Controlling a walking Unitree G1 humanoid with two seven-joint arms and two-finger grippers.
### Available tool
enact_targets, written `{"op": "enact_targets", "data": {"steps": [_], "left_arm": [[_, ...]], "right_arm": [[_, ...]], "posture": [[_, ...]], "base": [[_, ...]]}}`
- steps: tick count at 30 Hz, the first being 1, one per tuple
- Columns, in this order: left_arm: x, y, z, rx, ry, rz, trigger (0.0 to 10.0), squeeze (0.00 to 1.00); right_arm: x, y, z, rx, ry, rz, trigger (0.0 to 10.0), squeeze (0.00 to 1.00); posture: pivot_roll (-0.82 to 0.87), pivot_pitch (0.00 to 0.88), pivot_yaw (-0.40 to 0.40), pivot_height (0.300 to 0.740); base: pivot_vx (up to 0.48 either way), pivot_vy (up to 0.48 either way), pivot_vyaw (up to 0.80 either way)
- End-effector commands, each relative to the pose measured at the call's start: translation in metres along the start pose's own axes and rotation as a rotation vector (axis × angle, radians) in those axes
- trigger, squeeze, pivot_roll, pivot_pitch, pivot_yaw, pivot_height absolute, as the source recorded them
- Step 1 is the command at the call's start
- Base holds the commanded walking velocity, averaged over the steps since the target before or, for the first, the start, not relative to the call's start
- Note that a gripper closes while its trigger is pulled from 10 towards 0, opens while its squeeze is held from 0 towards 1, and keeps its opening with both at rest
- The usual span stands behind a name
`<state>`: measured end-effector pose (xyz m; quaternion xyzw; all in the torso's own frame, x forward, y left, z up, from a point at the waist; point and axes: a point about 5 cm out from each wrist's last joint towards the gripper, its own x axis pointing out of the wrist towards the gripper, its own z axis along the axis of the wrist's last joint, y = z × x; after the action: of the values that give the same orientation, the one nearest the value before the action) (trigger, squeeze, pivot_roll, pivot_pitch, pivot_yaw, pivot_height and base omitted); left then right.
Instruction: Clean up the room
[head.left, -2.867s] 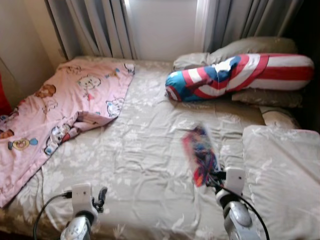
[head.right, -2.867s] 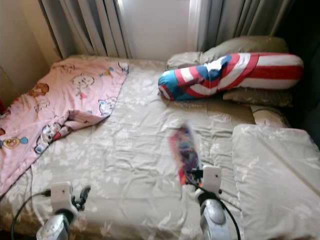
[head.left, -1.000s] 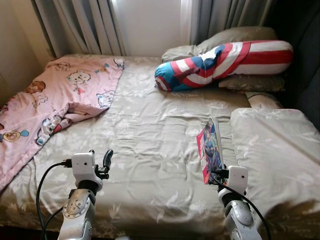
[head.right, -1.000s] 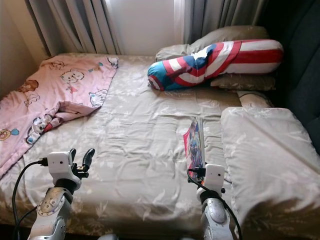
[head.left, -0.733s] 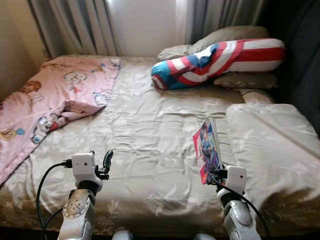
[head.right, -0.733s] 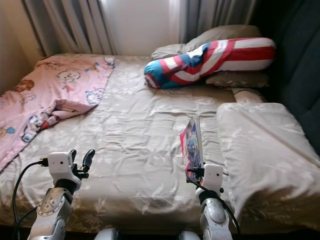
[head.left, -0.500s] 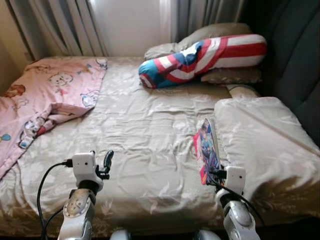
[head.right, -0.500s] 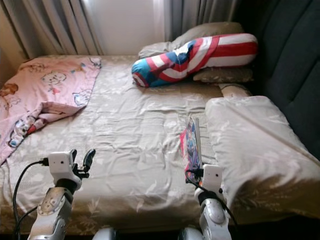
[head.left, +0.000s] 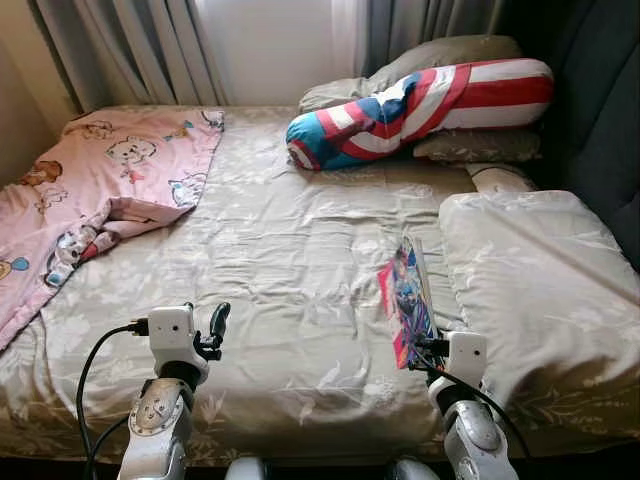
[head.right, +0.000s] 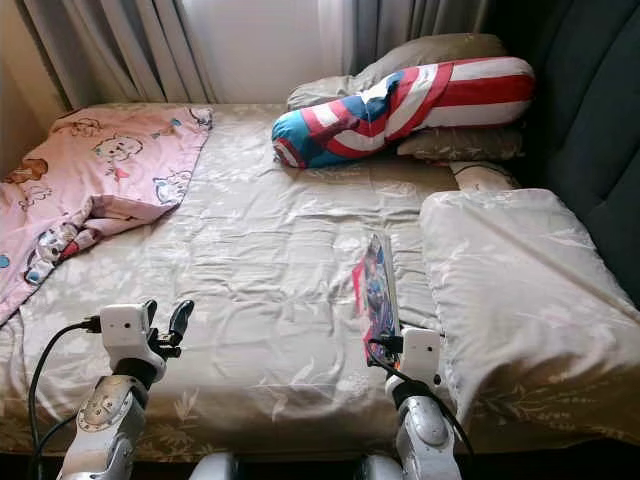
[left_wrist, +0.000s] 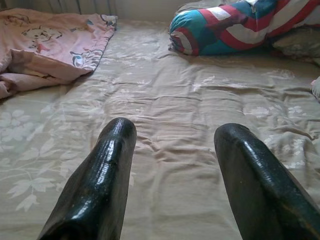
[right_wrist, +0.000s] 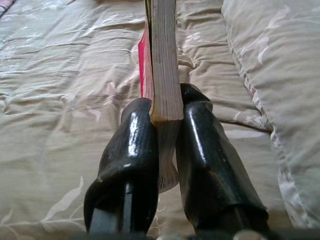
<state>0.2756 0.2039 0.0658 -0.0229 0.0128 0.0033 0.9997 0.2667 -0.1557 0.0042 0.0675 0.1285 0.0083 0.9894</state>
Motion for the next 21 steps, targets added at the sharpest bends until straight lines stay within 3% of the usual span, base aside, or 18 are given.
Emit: {"op": "enact_targets", "data": {"steps": [1,5,19,21], "left_arm": [[0.0027,-0.0012,0.0071,0.009,-0.023,-0.014,10.0,0.0],[0.0026,-0.0013,0.0073,0.009,-0.023,-0.014,10.0,0.0],[0.0029,-0.0013,0.0082,0.017,-0.024,-0.014,10.0,0.0],[0.0035,-0.0013,0.0087,0.017,-0.025,-0.013,10.0,0.0]], "right_arm": [[0.006,0.0036,0.0093,-0.023,-0.023,0.016,10.0,0.0],[0.0055,0.0054,0.0101,-0.018,-0.04,0.023,10.0,0.0],[0.0047,0.0065,0.0103,-0.026,-0.044,0.034,10.0,0.0],[0.0043,0.0067,0.012,-0.031,-0.063,0.036,10.0,0.0]], "posture": [[0.01,0.0,0.0,0.655],[0.01,0.0,0.001,0.635],[0.01,0.0,0.004,0.635],[0.01,0.0,0.004,0.635]], "base": [[0.0,0.0,0.0],[0.0,0.0,0.0],[0.0,0.0,0.0],[0.0,0.0,0.68]]}}
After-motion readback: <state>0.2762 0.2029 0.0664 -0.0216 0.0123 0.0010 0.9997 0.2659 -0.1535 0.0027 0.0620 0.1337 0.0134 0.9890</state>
